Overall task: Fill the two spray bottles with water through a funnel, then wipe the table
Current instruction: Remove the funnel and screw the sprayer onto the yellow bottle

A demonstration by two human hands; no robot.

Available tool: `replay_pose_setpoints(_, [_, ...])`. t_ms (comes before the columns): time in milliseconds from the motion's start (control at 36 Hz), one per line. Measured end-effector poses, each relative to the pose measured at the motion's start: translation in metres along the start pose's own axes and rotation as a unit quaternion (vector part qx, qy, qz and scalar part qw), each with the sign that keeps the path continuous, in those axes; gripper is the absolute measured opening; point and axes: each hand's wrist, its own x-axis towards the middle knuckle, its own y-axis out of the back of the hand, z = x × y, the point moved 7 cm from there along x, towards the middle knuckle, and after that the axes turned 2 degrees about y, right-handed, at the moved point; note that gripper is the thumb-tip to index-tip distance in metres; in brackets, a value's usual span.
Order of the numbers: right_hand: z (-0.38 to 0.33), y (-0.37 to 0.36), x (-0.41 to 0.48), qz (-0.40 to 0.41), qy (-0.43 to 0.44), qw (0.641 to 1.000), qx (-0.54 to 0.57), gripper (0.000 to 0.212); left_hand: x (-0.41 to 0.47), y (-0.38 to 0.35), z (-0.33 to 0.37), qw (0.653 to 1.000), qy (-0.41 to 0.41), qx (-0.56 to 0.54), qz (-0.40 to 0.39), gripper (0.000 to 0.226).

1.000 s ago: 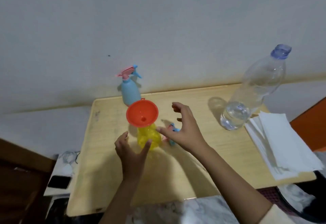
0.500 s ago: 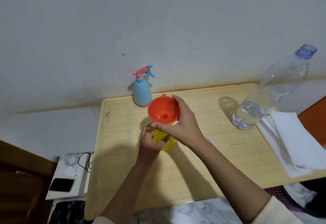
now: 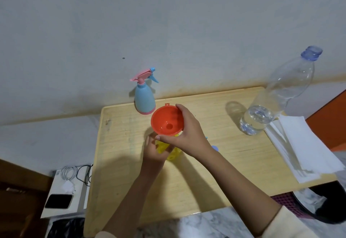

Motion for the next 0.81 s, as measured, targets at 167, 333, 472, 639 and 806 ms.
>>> replay_pose_setpoints(167, [-0.004,0.006,0.004,-0.007,0.019,1.0,0.009,0.098,0.001,-0.002,0.004,1.0,-0.014,0.028,0.003,0.047])
replay_pose_setpoints(333, [-0.005,0.027,0.005,0.019,0.027,0.998,0.044,0.094,-0.001,-0.004,0.007,0.998,-0.021,0.053,0.01,0.05])
replay_pose_setpoints(472, [0.013,0.063,0.008,0.064,0.009,0.996,0.054,0.096,-0.003,-0.003,0.005,0.999,0.001,0.043,0.017,0.067])
replay_pose_setpoints(639, [0.092,0.102,0.017,0.08,-0.067,0.994,-0.031,0.102,-0.004,-0.005,0.001,0.999,0.005,0.042,-0.009,0.058])
replay_pose_setpoints(806, [0.168,0.105,0.027,0.054,-0.149,0.984,-0.078,0.115,-0.01,-0.006,-0.003,1.0,-0.001,0.028,-0.007,0.052])
